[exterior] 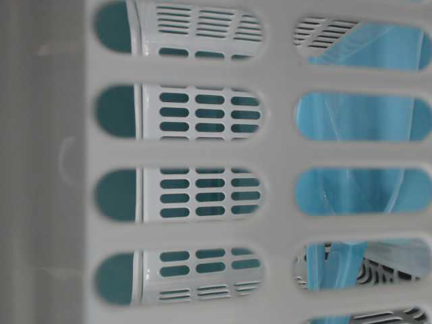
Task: Pick up the dustpan from the shopping basket with the left arm.
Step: 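Lower the open left gripper into the basket toward the blue dustpan handle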
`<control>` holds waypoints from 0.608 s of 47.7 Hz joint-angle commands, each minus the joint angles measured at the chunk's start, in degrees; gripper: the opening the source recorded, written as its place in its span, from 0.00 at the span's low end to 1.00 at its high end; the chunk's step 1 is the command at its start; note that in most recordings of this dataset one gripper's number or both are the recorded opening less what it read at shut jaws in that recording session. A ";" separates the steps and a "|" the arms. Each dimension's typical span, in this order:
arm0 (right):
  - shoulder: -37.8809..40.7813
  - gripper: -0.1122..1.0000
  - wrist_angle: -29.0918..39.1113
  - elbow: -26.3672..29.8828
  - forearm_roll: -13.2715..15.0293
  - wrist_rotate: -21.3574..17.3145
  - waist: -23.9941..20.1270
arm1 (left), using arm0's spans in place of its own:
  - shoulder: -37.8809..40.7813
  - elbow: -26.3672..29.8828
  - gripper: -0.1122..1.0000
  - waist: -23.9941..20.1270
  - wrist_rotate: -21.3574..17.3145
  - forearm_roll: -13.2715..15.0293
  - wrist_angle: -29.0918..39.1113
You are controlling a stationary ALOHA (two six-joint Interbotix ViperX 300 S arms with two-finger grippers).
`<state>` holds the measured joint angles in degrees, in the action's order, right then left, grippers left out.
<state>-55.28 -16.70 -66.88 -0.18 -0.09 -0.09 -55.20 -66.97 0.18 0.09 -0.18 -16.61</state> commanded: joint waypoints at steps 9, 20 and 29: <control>-0.44 0.10 7.38 3.60 -1.23 -0.97 0.26 | 3.08 12.83 0.10 -0.18 -0.09 -2.37 16.52; -0.26 0.10 22.59 9.58 -1.23 -0.79 -0.62 | 11.69 26.81 0.10 1.58 -0.09 -2.37 34.45; -0.35 0.10 31.11 10.81 -1.23 -0.79 -0.62 | 19.51 36.74 0.10 2.11 -0.44 -2.37 47.11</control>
<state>-55.90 11.87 -57.66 -1.14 -0.97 -0.70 -38.23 -35.42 2.20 -0.18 -2.37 26.10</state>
